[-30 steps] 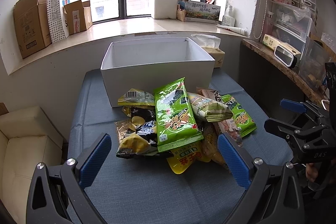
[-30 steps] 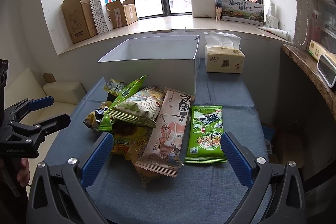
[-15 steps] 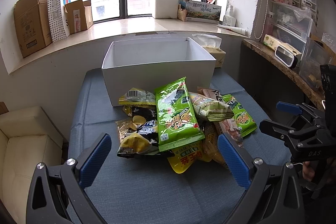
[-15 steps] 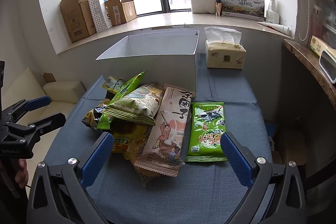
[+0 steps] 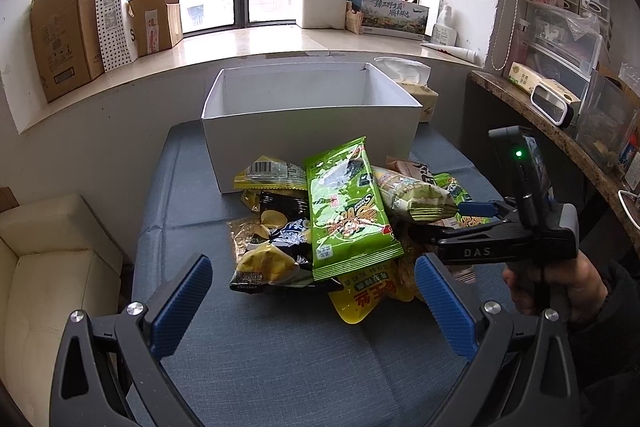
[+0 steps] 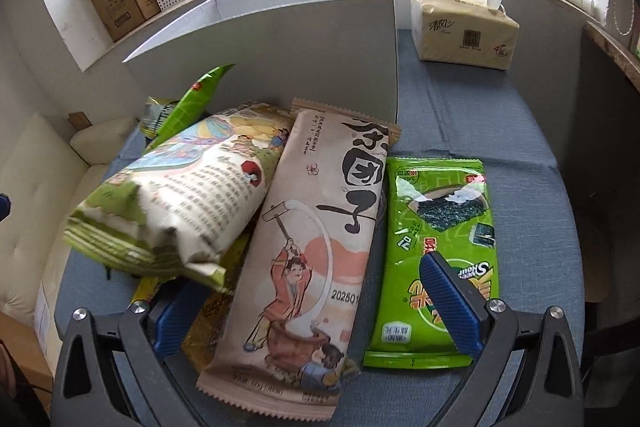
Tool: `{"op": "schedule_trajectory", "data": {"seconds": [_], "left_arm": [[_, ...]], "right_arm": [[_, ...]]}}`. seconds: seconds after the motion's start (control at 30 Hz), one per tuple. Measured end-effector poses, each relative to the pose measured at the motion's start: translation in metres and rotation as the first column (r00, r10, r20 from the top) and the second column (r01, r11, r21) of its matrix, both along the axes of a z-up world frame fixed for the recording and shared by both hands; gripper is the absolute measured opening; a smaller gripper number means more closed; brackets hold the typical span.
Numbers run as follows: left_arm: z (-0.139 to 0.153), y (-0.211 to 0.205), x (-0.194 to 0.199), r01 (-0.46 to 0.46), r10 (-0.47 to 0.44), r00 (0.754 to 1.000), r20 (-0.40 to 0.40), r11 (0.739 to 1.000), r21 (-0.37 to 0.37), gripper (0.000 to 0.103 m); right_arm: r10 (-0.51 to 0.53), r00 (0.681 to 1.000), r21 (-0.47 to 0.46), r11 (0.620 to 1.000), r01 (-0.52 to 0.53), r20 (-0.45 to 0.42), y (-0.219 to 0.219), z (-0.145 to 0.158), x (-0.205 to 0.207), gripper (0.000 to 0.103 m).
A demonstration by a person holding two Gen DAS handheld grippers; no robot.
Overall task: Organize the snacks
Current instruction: 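Grasp the pink pastry bag with right tool while left tool grasps green seaweed pack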
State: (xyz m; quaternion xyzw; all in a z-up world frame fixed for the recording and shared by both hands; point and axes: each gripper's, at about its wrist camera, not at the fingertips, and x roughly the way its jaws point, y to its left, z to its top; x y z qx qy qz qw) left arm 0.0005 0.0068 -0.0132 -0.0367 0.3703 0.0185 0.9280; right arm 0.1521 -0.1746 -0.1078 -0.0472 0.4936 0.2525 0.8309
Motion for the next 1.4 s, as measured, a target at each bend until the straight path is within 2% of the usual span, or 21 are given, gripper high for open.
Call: {"op": "schedule_trajectory", "data": {"seconds": [0.03, 0.1, 0.17, 0.2, 0.33, 0.4, 0.63, 0.77, 0.87, 1.0, 1.2, 1.23, 1.3, 1.33, 1.4], "left_arm": [[-0.001, 0.001, 0.000, -0.003, 0.003, 1.000, -0.002, 1.000, -0.002, 0.103], [-0.002, 0.003, 0.000, -0.008, 0.008, 1.000, -0.006, 1.000, -0.006, 0.103], [-0.003, 0.004, -0.001, -0.009, 0.009, 1.000, -0.006, 1.000, -0.007, 0.103], [-0.003, 0.004, -0.001, -0.009, 0.009, 1.000, -0.005, 1.000, -0.007, 0.103], [-0.004, 0.006, -0.001, -0.012, 0.012, 1.000, -0.008, 1.000, -0.010, 0.103], [-0.005, 0.007, 0.001, -0.015, 0.014, 1.000, -0.013, 1.000, -0.014, 0.103], [-0.010, 0.001, 0.019, 0.021, -0.022, 0.999, -0.032, 0.999, -0.040, 0.103], [-0.010, -0.002, 0.044, 0.071, -0.076, 0.996, -0.043, 0.991, -0.117, 0.103], [-0.019, -0.003, 0.072, 0.053, -0.063, 0.994, -0.084, 0.992, -0.113, 0.103], [-0.042, 0.000, 0.106, 0.039, -0.064, 0.985, -0.162, 0.988, -0.152, 0.103], [-0.070, -0.020, 0.136, 0.045, -0.063, 0.972, -0.228, 0.996, -0.080, 0.103], [-0.073, -0.025, 0.139, 0.043, -0.053, 0.970, -0.239, 0.998, -0.046, 0.102], [-0.081, -0.033, 0.144, 0.046, -0.036, 0.964, -0.262, 0.999, 0.030, 0.080], [-0.085, -0.036, 0.146, 0.057, -0.046, 0.960, -0.276, 0.998, 0.033, 0.062], [-0.086, -0.038, 0.144, 0.056, -0.047, 0.962, -0.270, 0.998, 0.028, 0.056]], "right_arm": [[0.003, 1.000, 0.001, 1.000, -0.003, -0.006, 0.002, -0.003, 0.003, 0.096], [0.014, 1.000, -0.001, 1.000, -0.014, -0.020, 0.006, -0.010, 0.009, 0.076], [0.028, 0.999, 0.005, 1.000, -0.027, -0.035, 0.008, -0.014, 0.011, 0.061], [0.022, 0.999, 0.000, 1.000, -0.022, -0.039, 0.007, -0.016, 0.012, 0.059], [0.012, 0.999, 0.039, 0.999, -0.010, -0.051, -0.007, -0.012, 0.009, 0.057], [0.022, 0.999, 0.044, 0.999, -0.020, -0.031, -0.015, -0.006, 0.004, 0.057], [-0.009, 1.000, 0.151, 0.988, 0.008, 0.007, -0.052, 0.022, -0.008, 0.057], [-0.057, 0.998, 0.228, 0.972, 0.050, 0.025, -0.082, 0.037, -0.023, 0.057], [-0.082, 0.996, 0.266, 0.962, 0.067, 0.045, -0.094, 0.046, -0.036, 0.057], [-0.102, 0.993, 0.296, 0.952, 0.081, 0.056, -0.105, 0.056, -0.044, 0.057], [-0.126, 0.991, 0.307, 0.946, 0.109, 0.039, -0.114, 0.050, -0.043, 0.057], [-0.128, 0.991, 0.305, 0.946, 0.110, 0.038, -0.114, 0.050, -0.043, 0.057], [-0.128, 0.991, 0.305, 0.946, 0.112, 0.034, -0.114, 0.048, -0.043, 0.057], [-0.128, 0.991, 0.306, 0.945, 0.112, 0.032, -0.114, 0.048, -0.043, 0.057], [-0.129, 0.991, 0.307, 0.945, 0.114, 0.031, -0.114, 0.047, -0.044, 0.057]]}}
